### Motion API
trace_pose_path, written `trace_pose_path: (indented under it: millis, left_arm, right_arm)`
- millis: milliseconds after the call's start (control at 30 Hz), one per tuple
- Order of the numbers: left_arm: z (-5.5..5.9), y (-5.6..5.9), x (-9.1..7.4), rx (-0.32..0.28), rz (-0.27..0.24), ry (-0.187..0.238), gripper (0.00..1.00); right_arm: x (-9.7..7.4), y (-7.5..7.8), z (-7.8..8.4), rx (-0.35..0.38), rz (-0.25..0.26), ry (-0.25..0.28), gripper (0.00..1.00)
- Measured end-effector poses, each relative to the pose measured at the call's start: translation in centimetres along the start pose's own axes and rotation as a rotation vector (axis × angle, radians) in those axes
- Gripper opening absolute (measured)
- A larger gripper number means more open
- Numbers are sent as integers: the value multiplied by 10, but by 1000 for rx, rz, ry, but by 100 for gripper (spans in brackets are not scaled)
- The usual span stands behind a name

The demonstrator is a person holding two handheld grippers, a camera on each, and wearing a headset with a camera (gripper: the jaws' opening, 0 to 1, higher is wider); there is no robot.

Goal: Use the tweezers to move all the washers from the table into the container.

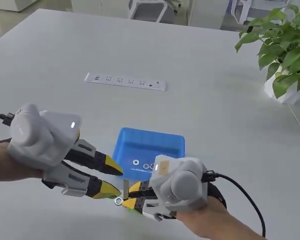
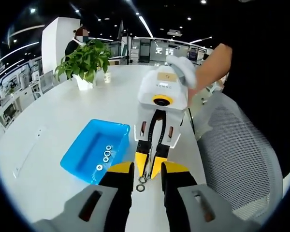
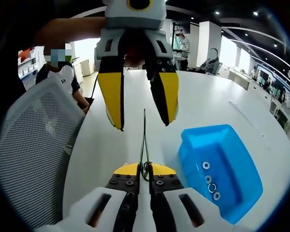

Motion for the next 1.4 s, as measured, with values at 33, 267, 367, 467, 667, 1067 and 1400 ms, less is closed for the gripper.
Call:
trace_pose_path:
  millis: [33,267,367,467,667,1067,1400]
  left_arm:
    - [0,0,-1,-13,-3,11,28]
    - [1,-2,-9,-68,-55,45,41]
    - [0,-3,-14,-69,-72,68,43]
    - [-2,-3,-19,-73,-90,82,49]
    - [-2,-2,-23,-111,-116,108,60]
    - [1,-1,-28,-126,-185,129,74]
    - [-3,0,-34,-117,-223,149,85]
  right_arm:
    - [-1,0,-1,-1,0,0,7]
    - [-10,0,-9,-14,-2,-12,7]
    - [-15,1,-11,-21,2,-14,7]
    - [-19,1,-13,-20,4,-15,7]
    - [-28,1,-17,-17,7,-17,7]
    - [-49,9,-33,-21,22,-8,7]
    - [-68,25,-51,-34,43,13,8]
Point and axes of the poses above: the centre of the closed fingertips' face, and the gripper's own axes: x roughly forward along the fingers, y roughly to its right, z roughly out of its underside, the point moved 5 cm from there along -x, roughly backward along the fingers, and after that the axes turned 8 degrees about -x, right-handed, at the moved point
